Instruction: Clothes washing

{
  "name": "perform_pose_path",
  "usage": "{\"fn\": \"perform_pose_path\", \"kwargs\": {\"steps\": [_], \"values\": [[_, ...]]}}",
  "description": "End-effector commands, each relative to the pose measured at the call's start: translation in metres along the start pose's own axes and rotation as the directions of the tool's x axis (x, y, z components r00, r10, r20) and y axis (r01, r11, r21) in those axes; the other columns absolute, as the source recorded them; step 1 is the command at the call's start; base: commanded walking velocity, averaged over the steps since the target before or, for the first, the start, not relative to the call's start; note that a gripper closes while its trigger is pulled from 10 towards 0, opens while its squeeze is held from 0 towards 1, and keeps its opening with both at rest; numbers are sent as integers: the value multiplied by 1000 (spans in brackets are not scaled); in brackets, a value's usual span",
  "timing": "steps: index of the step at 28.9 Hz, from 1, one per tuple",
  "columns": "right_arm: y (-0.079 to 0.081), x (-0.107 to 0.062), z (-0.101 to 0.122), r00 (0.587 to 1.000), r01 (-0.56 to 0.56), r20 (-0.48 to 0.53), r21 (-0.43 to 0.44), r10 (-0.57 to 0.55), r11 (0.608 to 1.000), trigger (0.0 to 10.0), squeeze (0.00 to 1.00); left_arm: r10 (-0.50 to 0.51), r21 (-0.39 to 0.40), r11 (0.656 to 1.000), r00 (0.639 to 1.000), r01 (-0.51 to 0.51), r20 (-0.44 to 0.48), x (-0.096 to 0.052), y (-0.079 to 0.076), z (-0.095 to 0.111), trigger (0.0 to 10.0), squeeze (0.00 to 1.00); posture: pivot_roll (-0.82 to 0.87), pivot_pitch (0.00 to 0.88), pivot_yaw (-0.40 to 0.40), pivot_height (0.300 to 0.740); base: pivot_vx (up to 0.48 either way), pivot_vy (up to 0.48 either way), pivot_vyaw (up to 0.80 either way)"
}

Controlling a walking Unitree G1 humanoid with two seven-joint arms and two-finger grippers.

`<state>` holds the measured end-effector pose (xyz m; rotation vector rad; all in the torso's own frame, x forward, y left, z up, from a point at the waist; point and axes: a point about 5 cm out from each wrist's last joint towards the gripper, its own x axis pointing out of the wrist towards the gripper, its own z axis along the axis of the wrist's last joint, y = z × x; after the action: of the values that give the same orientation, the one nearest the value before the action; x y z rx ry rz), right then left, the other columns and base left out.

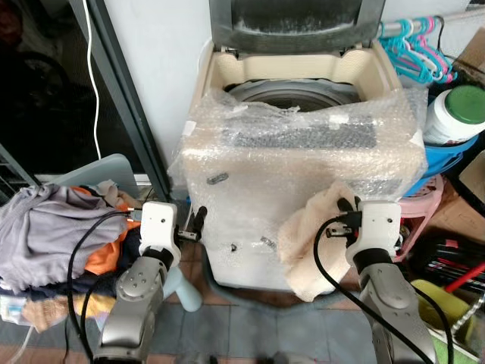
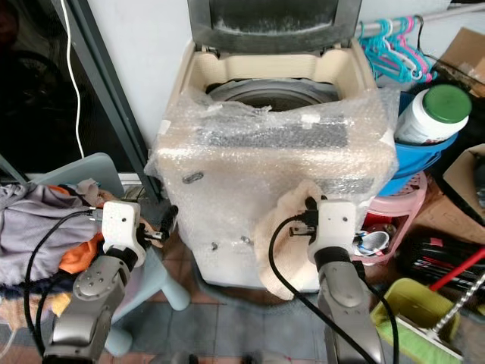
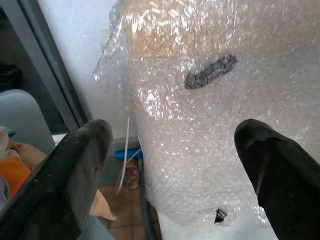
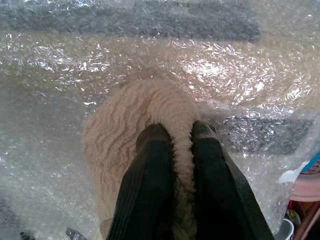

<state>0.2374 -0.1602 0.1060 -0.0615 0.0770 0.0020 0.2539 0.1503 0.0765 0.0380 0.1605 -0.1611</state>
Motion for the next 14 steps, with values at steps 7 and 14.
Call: {"fn": "perform_pose_path", "kwargs": {"steps": [7,14], "values": [[-1,1,5,1000,2,22,2,-2,1000,10000,0,10,-7,1000,1000,-10,-6,-1,2,0,10000,0,-81,0,59,740,0,0,0],[-1,1,4,1000,5,22,4,-5,1000,10000,0,10,-7,1000,1000,-10,-10,-2,3,-1,10000,0,-82,0,61,740,0,0,0]]}}
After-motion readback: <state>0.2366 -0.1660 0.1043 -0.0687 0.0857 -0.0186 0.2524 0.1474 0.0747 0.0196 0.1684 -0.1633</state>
